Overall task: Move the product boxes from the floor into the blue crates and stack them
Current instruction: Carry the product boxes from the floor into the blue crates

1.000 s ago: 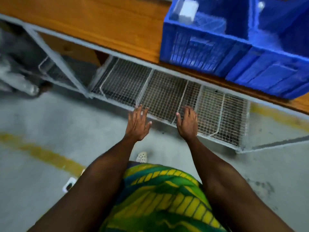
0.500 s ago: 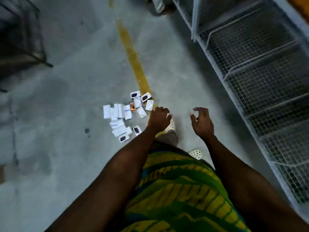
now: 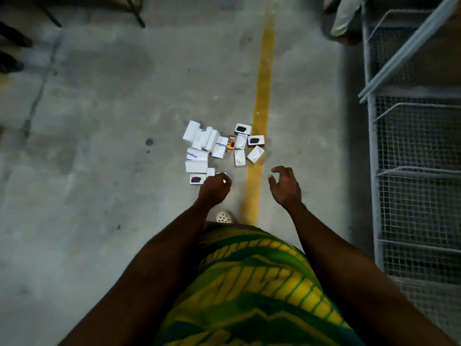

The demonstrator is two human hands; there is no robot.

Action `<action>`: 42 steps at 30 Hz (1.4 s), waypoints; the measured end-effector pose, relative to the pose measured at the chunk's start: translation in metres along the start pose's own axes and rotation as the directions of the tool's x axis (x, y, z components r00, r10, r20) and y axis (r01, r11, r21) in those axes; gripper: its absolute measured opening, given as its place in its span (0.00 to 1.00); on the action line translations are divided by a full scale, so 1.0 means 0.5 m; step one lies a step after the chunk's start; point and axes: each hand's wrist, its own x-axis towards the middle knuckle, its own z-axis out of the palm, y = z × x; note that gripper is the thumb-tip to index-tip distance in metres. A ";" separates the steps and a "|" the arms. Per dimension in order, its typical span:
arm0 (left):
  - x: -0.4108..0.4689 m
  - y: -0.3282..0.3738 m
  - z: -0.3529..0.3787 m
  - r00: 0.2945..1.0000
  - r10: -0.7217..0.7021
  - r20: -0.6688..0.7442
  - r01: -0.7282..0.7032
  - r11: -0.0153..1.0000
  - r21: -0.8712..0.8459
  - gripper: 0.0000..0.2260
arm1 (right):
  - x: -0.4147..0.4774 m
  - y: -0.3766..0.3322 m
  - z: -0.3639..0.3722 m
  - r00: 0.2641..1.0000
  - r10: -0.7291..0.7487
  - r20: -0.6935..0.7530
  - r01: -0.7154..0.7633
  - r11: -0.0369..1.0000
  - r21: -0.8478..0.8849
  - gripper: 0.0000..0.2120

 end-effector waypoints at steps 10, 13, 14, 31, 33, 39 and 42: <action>0.126 -0.193 -0.090 0.978 -0.180 0.102 0.204 0.920 -0.334 0.13 | 0.052 -0.223 0.186 0.992 0.056 0.109 -0.064 0.995 0.077 0.12; 0.167 -0.256 -0.064 0.957 -0.244 0.156 0.286 0.883 -0.372 0.17 | 0.079 -0.253 0.207 0.990 0.085 0.113 -0.099 0.987 0.129 0.13; 0.187 -0.273 -0.055 0.949 -0.262 0.174 0.311 0.869 -0.384 0.18 | 0.095 -0.261 0.214 0.989 0.098 0.114 -0.114 0.983 0.146 0.13; 0.875 -0.621 0.512 0.864 -0.473 0.175 0.501 0.843 -0.197 0.31 | 0.648 0.156 1.071 0.903 0.305 0.302 -0.251 0.946 -0.204 0.33; 0.913 -0.660 0.584 0.872 -0.459 0.167 0.482 0.865 -0.140 0.39 | 0.673 0.209 1.149 0.910 0.297 0.290 -0.229 0.942 -0.245 0.40; 0.978 -0.730 0.721 0.915 -0.399 0.059 0.404 0.904 -0.144 0.37 | 0.711 0.300 1.306 0.914 0.296 0.276 -0.238 0.945 -0.224 0.45; 0.991 -0.733 0.704 0.905 -0.424 -0.023 0.403 0.875 -0.270 0.33 | 0.740 0.306 1.322 0.881 0.359 0.307 -0.310 0.930 -0.198 0.50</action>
